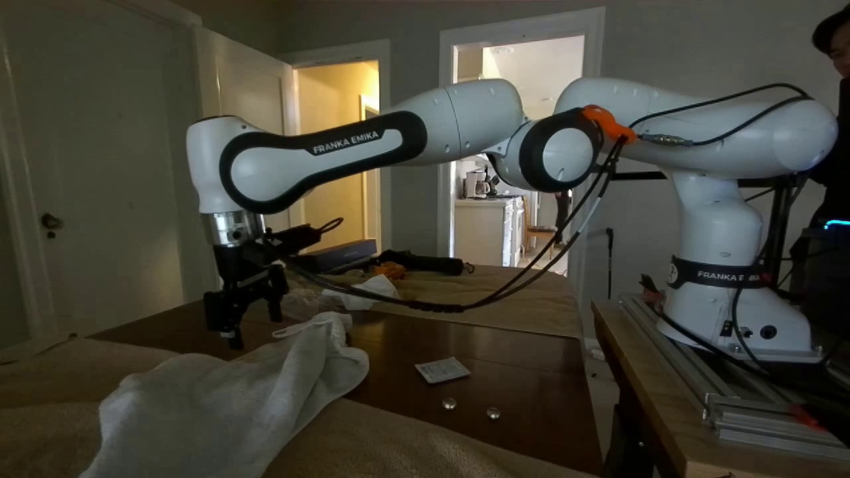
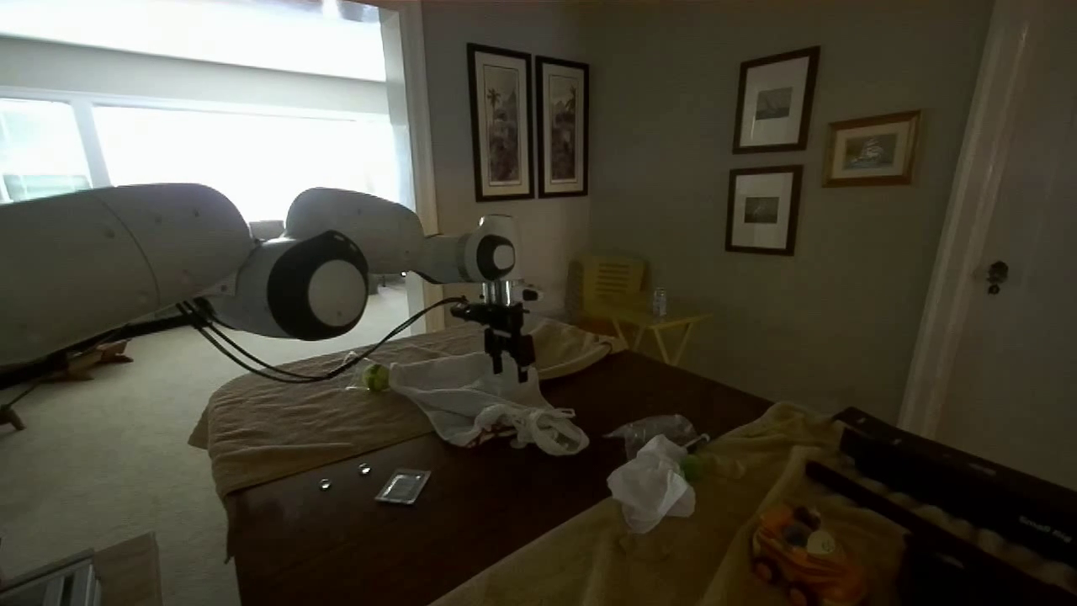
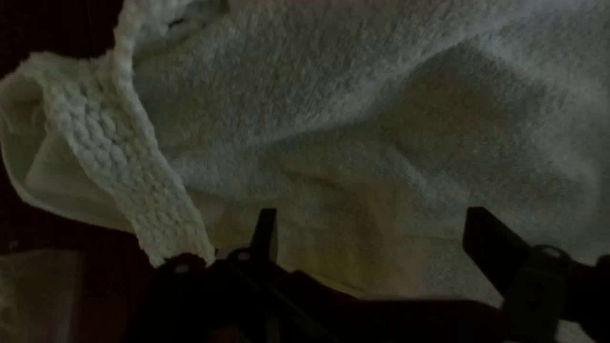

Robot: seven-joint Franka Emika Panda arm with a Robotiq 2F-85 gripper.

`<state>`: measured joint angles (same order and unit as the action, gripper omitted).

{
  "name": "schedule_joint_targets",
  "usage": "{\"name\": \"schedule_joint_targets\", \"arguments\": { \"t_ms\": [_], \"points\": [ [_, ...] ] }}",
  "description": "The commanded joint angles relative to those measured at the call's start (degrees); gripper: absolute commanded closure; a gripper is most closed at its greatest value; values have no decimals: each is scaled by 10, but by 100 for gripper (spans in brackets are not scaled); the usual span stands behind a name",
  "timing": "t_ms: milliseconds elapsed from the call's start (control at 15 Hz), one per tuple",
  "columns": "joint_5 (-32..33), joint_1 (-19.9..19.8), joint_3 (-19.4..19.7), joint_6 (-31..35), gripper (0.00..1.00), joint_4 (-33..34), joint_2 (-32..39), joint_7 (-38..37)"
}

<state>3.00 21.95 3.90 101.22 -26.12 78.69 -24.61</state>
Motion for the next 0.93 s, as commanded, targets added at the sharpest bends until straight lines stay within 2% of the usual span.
{"name": "schedule_joint_targets", "arguments": {
  "t_ms": [0,67,333,533,867],
  "points": [
    [-10,3,-5,-51,0,13,0,-112],
    [2,0,-5,-33,0,16,8,-59],
    [2,-1,-5,-35,0,15,8,-65],
    [-9,-7,-16,-77,0,12,10,-70],
    [9,-10,9,-157,0,-1,-33,-124]
  ]
}}
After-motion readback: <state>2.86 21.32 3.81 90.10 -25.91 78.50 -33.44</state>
